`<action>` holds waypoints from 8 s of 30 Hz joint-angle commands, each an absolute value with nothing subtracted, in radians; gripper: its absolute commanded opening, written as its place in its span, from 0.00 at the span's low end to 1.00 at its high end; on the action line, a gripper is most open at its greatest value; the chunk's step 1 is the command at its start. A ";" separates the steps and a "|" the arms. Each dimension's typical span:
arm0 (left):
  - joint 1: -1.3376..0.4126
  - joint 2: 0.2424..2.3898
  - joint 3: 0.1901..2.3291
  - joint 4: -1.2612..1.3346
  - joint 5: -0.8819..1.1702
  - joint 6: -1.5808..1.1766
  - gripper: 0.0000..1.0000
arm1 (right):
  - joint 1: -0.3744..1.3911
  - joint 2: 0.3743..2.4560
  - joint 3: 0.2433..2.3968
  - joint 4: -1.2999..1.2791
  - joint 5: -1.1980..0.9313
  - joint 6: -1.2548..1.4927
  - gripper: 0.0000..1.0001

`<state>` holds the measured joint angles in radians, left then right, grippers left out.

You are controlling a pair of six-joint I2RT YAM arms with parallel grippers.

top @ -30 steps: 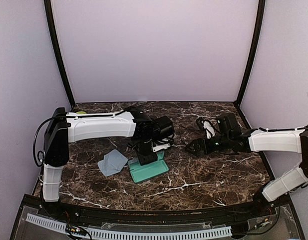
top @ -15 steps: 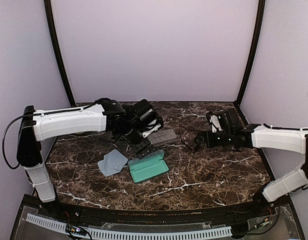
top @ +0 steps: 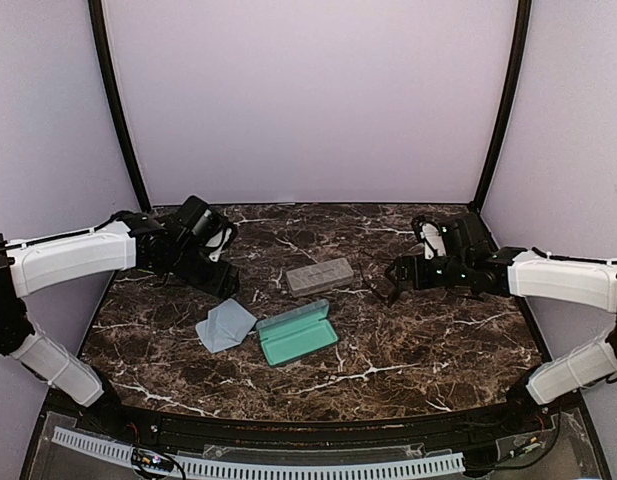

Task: Organize the sunglasses
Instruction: Place the opened sunglasses case at the center of the board, then pick up the corner of the glasses cleaning cloth at the center of the board, then place the glasses cleaning cloth at the center of the board, then pick up the glasses cleaning cloth from the center of the board.

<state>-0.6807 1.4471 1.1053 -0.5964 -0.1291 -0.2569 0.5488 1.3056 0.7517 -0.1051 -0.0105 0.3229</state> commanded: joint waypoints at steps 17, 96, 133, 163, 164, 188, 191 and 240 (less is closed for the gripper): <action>-0.508 1.450 0.855 -0.447 -0.092 -0.441 0.54 | 0.546 1.372 0.739 -0.014 -0.056 0.272 0.97; -0.555 1.320 0.962 -0.546 -0.088 -0.322 0.00 | 0.581 1.503 0.820 -0.027 -0.164 0.254 0.94; -1.156 1.890 1.617 -0.282 0.328 -0.240 0.00 | 0.385 1.341 0.929 -0.324 -0.234 0.264 0.92; -1.103 1.924 1.233 -0.165 0.246 -0.302 0.00 | 0.653 1.318 0.606 -0.268 -0.446 0.347 0.36; -1.100 1.924 1.232 -0.160 0.251 -0.310 0.00 | 0.661 1.321 0.603 -0.266 -0.453 0.348 0.35; -1.098 1.907 1.166 -0.142 0.239 -0.307 0.00 | 0.748 1.370 0.542 -0.190 -0.457 0.382 0.30; -1.098 1.911 1.164 -0.141 0.241 -0.306 0.00 | 0.750 1.379 0.551 -0.199 -0.442 0.378 0.30; -1.101 1.922 1.175 -0.158 0.267 -0.301 0.00 | 0.770 1.439 0.615 -0.239 -0.401 0.345 0.05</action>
<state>-1.1019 1.9537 1.1778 -0.1490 0.2539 -0.3145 0.7601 1.4338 0.5968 -0.2386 -0.4030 0.3531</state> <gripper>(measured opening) 0.014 0.061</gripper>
